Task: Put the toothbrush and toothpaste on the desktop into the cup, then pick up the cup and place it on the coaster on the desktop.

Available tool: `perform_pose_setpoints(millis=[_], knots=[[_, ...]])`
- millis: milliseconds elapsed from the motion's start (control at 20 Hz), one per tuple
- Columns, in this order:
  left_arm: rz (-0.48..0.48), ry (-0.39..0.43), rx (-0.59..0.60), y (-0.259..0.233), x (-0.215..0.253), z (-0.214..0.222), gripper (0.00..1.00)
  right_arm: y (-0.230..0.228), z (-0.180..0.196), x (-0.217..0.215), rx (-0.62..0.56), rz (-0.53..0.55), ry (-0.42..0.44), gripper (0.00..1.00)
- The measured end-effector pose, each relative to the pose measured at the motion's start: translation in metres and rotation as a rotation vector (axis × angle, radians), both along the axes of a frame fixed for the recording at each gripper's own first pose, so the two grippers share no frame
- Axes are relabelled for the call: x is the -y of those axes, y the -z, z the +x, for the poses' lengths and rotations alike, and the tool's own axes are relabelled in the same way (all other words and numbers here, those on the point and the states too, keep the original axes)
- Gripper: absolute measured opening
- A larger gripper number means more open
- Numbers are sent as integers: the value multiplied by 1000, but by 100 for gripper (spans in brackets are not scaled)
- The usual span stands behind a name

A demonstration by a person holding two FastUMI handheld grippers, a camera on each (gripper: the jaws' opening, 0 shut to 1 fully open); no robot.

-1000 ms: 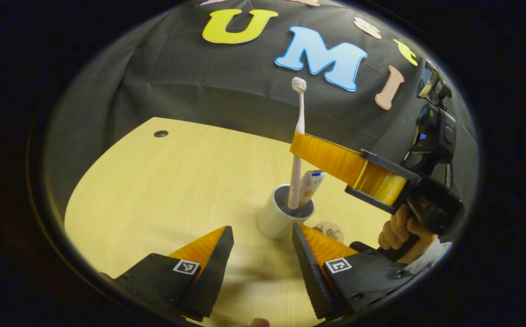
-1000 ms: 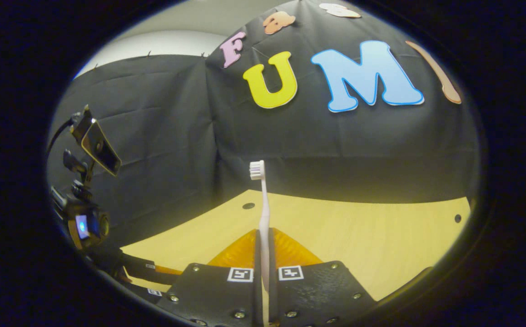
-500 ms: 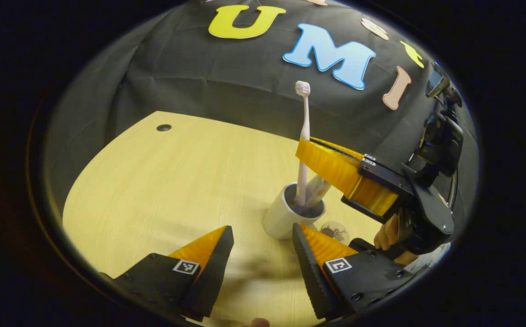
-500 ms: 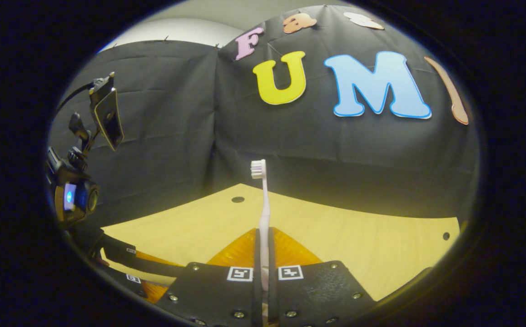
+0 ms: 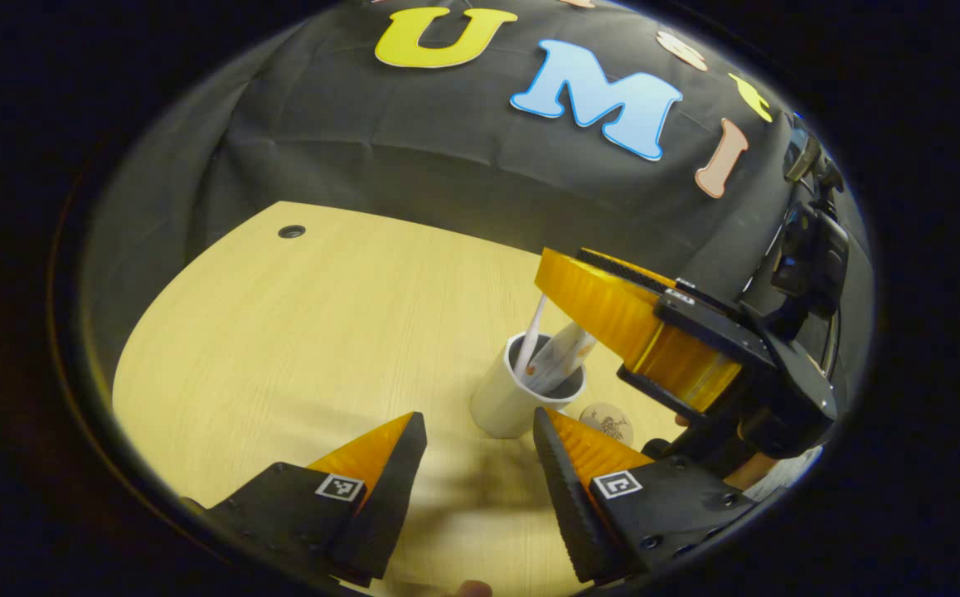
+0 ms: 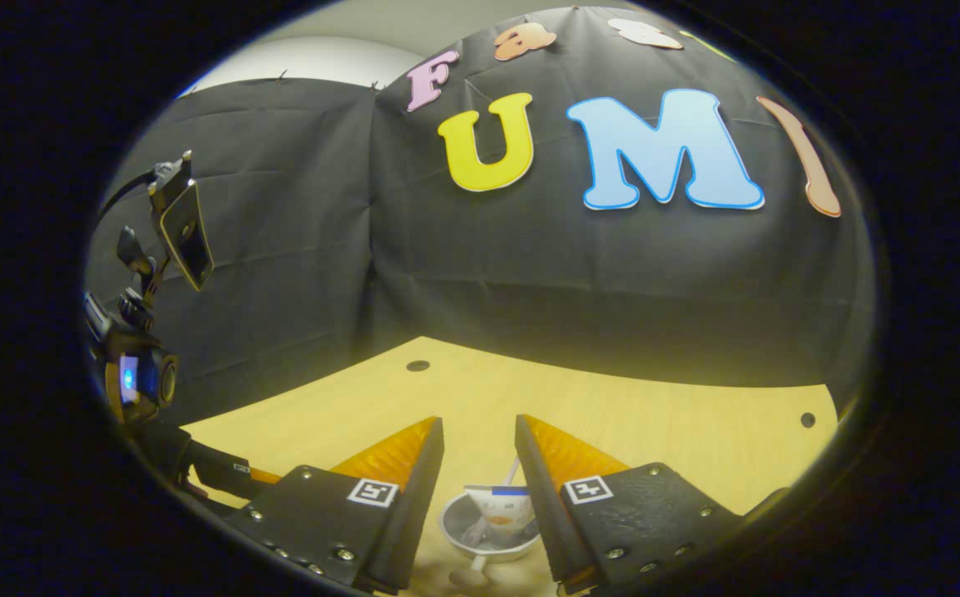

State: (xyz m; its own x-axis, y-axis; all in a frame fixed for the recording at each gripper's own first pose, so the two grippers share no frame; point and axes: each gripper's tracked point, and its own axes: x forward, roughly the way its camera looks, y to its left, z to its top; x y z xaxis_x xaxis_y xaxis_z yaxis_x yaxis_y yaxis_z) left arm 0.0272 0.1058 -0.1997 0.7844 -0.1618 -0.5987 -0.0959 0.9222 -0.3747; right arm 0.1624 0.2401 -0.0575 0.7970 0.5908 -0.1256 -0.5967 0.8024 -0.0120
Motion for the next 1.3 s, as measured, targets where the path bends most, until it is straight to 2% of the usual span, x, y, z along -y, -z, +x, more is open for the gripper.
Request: perform_pose_setpoints(millis=[400, 850, 1000, 1100, 1150, 1250, 1300], knots=[[-5, 21, 2, -13, 18, -4, 85, -29, -10, 28, 14, 64, 51, 58], [-60, 58, -5, -29, 61, 2, 84, -66, -17, 101, 12, 163, 199, 58], [-82, 52, -52, -21, 70, 6, 85, -64, -21, 123, 0, 145, 244, 58], [-100, 32, -99, -11, 75, 7, 96, -65, -29, 137, -1, 146, 253, 58], [-109, 21, -119, -7, 76, 8, 95, -67, -33, 142, 4, 157, 252, 58], [-124, 4, -156, 0, 79, 12, 84, -64, -34, 161, -7, 155, 293, 58], [-128, -2, -171, 5, 80, 13, 89, -58, -35, 171, -17, 147, 319, 58]])
